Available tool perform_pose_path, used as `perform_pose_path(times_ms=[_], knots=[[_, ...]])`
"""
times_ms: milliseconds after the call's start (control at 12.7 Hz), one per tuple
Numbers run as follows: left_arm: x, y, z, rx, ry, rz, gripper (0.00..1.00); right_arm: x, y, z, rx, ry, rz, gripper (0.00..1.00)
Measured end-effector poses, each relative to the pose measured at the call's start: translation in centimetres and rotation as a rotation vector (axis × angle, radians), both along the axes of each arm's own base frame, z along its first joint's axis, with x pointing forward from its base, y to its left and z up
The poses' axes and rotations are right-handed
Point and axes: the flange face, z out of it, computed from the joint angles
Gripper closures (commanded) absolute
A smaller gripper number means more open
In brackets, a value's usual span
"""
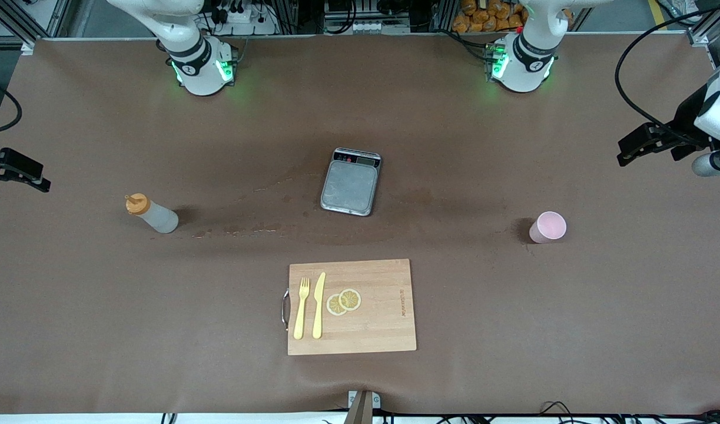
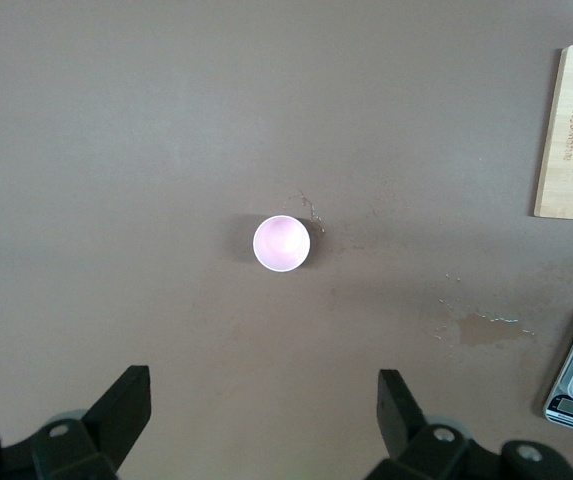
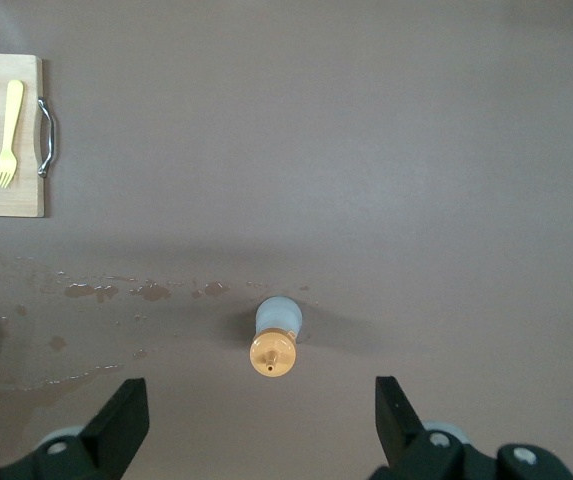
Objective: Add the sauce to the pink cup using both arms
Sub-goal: 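Move the left gripper toward the pink cup while the right gripper moves out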
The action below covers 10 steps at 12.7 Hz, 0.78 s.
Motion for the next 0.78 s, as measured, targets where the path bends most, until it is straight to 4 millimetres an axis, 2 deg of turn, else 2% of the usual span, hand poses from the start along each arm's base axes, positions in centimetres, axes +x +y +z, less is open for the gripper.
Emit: perform_pose_path(times_ms=[785], knots=[[-0.15,0.96,0.71,0.004,0.003,0.001,0.0,-0.04,-0.26,-0.17,0.0,0.004,-0.005,0.0]])
